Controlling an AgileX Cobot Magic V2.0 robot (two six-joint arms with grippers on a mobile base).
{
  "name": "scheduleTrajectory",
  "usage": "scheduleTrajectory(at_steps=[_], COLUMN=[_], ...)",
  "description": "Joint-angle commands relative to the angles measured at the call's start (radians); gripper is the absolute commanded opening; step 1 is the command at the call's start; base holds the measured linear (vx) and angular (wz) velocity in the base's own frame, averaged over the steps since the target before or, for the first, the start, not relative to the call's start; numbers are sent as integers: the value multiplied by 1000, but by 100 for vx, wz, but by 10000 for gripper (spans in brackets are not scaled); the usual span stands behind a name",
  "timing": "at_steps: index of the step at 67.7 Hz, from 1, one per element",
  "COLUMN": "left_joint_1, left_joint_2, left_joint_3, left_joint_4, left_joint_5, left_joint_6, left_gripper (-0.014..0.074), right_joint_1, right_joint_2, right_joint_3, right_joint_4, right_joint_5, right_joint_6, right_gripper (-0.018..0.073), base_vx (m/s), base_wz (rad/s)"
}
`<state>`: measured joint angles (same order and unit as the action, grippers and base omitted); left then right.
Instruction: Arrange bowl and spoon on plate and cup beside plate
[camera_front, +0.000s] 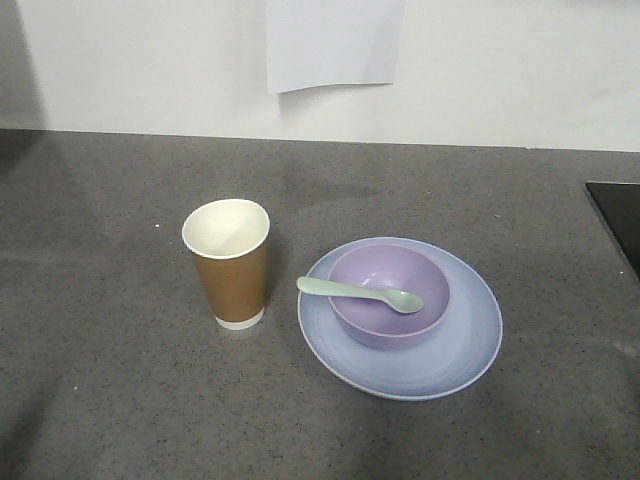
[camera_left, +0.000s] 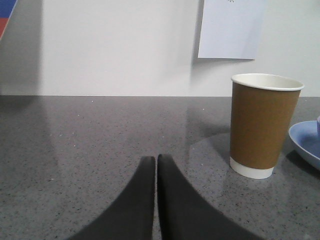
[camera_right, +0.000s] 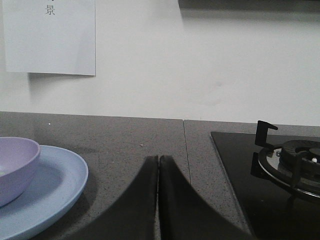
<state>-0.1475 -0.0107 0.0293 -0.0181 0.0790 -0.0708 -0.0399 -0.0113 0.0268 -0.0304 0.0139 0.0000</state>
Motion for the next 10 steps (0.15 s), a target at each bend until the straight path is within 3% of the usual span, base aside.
scheduleTrajectory(at_steps=[1, 10], left_joint_1=[-3, -3], left_joint_2=[-7, -7], left_joint_3=[-26, -26], left_joint_4=[-2, -2], left_joint_5=[-73, -73], left_joint_6=[-9, -9], left_gripper=[-6, -6], right_joint_1=[-6, -6], right_joint_2=[-17, -17], right_joint_3=[5, 5], right_joint_4=[-9, -9], right_joint_5=[-68, -68], right_joint_6=[-8, -8], right_gripper=[-3, -3], base_vx=[0, 0], base_wz=[0, 0])
